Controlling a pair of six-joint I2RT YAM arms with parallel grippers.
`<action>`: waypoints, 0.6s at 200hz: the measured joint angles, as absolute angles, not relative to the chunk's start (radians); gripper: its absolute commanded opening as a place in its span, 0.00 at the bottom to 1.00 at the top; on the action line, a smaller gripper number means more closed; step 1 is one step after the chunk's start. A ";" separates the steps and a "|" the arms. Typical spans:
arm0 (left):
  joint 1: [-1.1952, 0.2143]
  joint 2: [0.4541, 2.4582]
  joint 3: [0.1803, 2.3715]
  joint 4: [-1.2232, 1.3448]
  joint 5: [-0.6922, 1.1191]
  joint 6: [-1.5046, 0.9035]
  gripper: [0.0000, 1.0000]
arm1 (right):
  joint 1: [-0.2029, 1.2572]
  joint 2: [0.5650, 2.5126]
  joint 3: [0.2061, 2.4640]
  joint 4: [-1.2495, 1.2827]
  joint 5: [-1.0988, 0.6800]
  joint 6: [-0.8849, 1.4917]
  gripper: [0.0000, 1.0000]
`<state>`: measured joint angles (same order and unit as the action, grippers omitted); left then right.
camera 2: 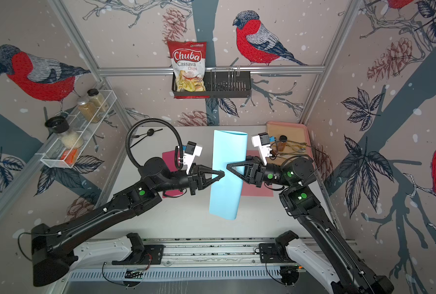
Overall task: Fold the rectangular paper in half along the long edge
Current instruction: Fold the paper.
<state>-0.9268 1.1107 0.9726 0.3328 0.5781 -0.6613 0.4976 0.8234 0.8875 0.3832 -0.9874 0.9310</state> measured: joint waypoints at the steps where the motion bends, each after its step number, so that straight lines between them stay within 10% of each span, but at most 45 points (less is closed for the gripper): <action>1: -0.927 1.111 0.973 0.333 0.578 -0.663 0.00 | 0.498 0.824 0.888 0.385 -0.988 0.933 0.34; 120: -0.931 1.108 0.973 0.335 0.596 -0.665 0.21 | 0.486 0.832 0.891 0.416 -0.997 0.966 0.19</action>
